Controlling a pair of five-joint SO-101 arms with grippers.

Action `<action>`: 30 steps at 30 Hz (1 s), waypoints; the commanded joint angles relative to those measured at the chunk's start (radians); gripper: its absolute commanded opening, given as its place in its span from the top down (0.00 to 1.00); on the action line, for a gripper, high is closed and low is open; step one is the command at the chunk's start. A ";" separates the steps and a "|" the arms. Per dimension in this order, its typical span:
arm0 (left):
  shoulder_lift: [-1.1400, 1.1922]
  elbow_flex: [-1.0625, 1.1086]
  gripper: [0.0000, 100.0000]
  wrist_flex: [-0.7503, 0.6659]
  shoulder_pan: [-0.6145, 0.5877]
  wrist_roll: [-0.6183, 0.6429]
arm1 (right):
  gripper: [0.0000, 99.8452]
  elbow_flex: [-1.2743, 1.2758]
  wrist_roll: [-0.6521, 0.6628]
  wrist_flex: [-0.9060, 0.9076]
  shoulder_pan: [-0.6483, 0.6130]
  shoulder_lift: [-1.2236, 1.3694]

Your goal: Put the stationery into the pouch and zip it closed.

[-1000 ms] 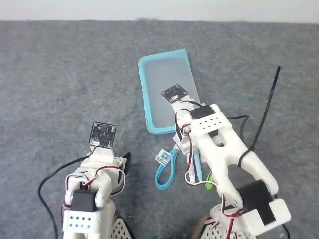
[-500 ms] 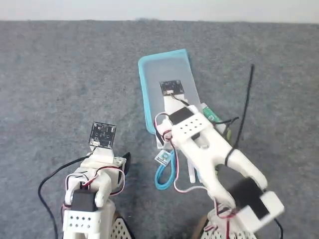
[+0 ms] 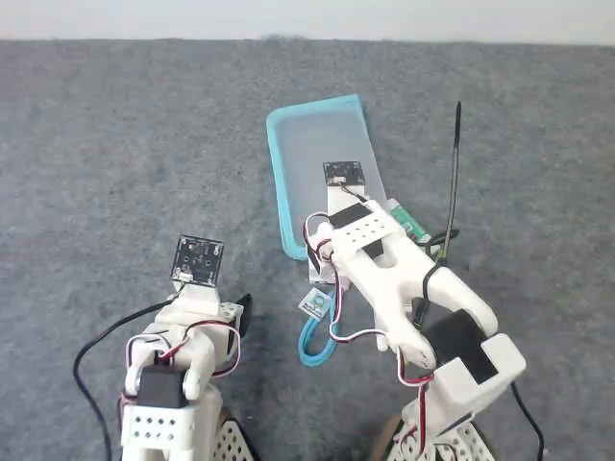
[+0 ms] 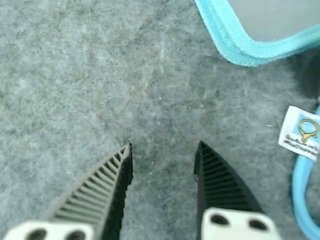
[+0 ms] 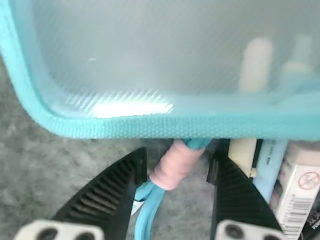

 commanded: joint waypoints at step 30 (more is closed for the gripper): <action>-0.011 -0.005 0.81 0.002 0.003 0.015 | 0.99 0.031 0.690 0.285 0.208 -0.647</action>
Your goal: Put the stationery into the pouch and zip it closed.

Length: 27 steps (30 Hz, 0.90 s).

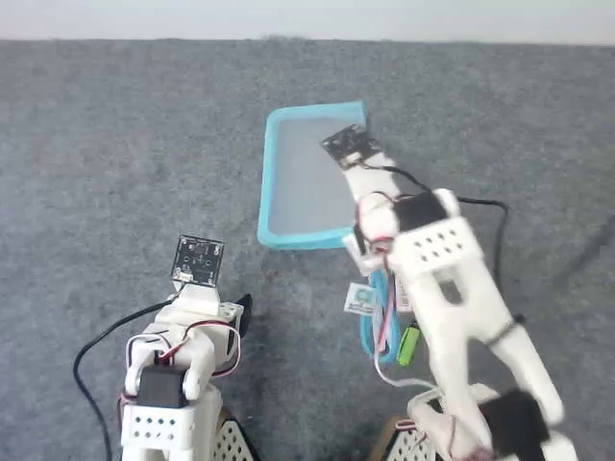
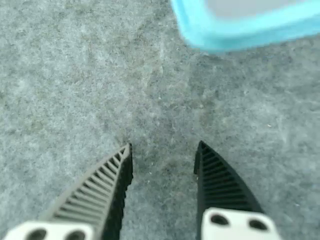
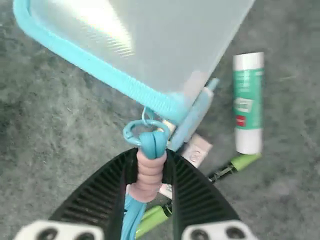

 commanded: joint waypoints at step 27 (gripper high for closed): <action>-0.011 -0.062 0.81 -0.310 0.031 -0.189 | 0.99 0.400 0.072 -0.173 0.004 -0.473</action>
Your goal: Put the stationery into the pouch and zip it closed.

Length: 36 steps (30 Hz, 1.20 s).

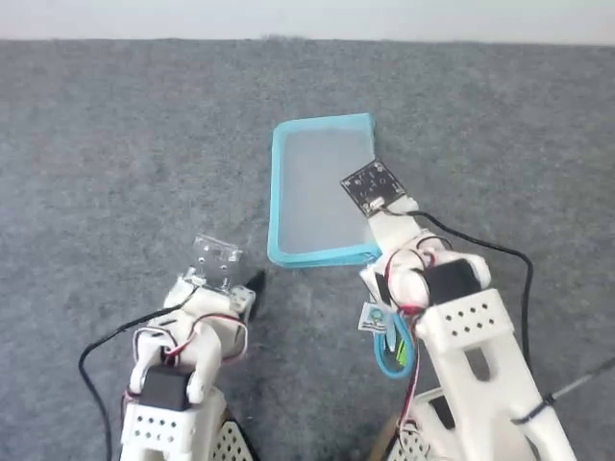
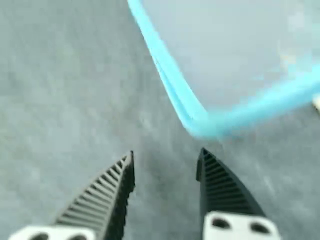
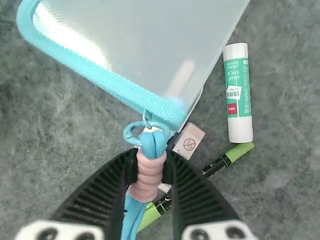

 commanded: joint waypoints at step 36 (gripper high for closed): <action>1.409 -0.628 0.73 -0.609 0.084 0.115 | 0.99 -0.206 0.055 0.176 -0.110 -0.193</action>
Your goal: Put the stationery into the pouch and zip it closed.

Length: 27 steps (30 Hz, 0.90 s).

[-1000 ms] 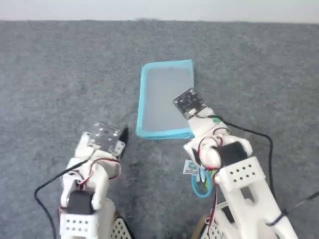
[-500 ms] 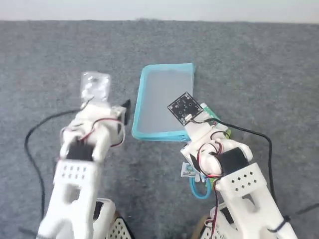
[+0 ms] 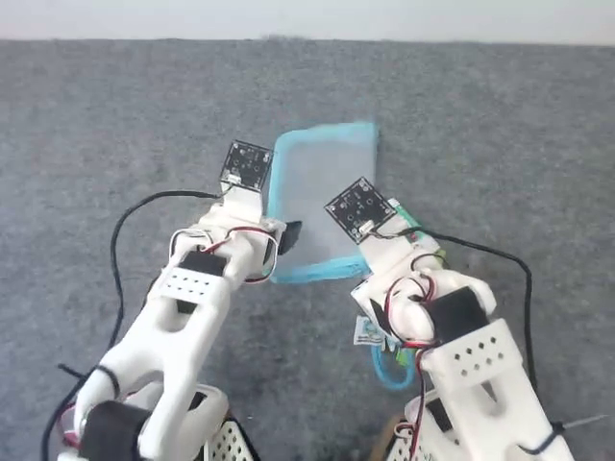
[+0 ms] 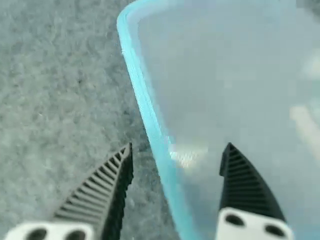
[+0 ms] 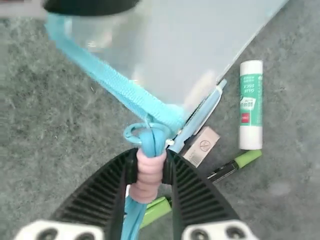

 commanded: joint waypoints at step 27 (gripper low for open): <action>-0.210 0.028 0.73 0.043 -0.041 0.127 | 0.99 -0.715 0.048 0.150 -0.183 0.246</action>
